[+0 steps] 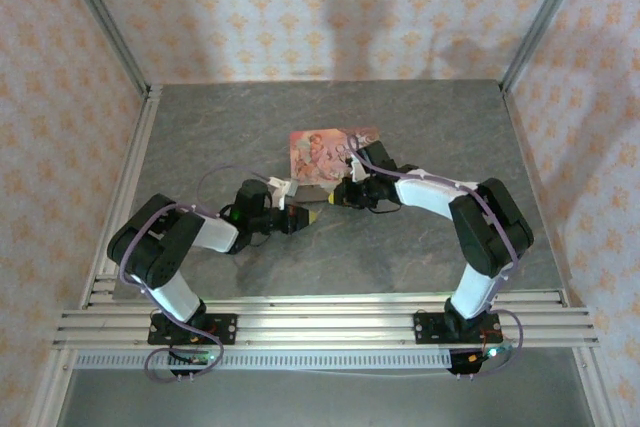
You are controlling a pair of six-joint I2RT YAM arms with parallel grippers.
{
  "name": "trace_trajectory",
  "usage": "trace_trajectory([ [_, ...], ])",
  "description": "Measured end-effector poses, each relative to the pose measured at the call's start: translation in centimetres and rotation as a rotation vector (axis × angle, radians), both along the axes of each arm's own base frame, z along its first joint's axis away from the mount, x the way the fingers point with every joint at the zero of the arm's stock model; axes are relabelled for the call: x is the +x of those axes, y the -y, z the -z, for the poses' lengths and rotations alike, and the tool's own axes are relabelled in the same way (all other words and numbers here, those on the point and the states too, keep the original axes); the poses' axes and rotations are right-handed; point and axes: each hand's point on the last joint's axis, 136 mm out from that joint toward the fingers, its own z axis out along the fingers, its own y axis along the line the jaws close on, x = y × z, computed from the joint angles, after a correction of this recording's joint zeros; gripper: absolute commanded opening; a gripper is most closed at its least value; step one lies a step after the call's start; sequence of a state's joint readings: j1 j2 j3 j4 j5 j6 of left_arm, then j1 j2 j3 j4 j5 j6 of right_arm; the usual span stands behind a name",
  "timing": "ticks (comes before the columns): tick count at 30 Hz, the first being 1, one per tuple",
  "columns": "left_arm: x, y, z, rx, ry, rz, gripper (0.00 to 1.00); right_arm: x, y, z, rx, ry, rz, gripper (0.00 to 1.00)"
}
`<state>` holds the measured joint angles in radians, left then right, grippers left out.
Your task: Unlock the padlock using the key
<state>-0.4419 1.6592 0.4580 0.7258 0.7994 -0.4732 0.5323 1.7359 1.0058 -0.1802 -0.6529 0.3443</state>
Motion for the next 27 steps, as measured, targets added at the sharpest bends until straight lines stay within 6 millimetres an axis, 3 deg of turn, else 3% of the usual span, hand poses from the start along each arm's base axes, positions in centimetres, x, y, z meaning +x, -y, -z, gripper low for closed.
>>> trace_trajectory([
  [9, 0.3, -0.2, -3.1, 0.013, 0.162, 0.019, 0.0, 1.0, -0.7, -2.4, 0.061, -0.031, 0.018, 0.0],
  [27, 1.0, 0.0, -3.6, 0.006, 0.224, 0.02, 0.0, 1.2, -1.7, -5.4, 0.104, -0.094, 0.028, 0.0],
])
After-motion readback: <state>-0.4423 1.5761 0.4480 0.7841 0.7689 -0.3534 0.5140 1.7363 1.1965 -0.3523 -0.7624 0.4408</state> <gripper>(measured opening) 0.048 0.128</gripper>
